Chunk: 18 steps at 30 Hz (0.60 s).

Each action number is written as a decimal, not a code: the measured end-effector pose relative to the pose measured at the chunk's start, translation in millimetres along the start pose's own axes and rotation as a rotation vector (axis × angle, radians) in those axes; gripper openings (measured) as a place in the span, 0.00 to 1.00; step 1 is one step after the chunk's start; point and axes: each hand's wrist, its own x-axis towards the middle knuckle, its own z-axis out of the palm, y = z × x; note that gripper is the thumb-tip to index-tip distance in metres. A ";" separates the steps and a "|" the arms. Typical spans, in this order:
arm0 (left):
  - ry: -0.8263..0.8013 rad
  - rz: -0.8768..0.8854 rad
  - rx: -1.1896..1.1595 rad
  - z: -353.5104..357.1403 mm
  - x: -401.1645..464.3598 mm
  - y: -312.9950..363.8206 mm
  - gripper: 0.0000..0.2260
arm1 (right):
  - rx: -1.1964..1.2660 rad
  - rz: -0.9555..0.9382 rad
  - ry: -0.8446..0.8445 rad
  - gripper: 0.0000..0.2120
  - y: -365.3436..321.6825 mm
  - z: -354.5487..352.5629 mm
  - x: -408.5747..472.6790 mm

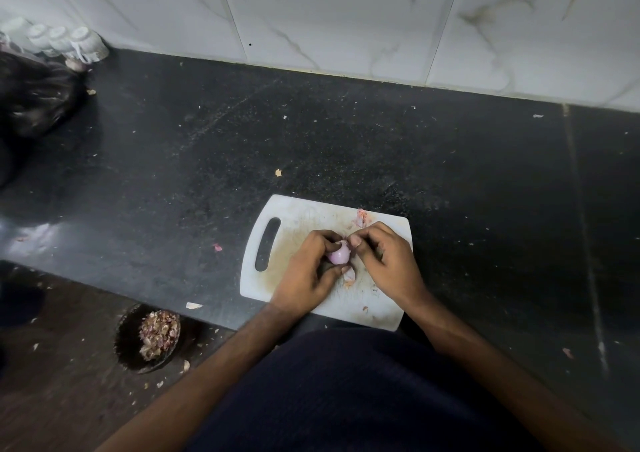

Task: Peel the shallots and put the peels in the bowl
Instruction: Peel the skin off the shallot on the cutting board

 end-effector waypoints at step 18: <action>-0.040 0.010 -0.006 -0.1 -1.5 6.6 0.14 | -0.549 -0.078 -0.037 0.11 -0.9 14.4 -4.5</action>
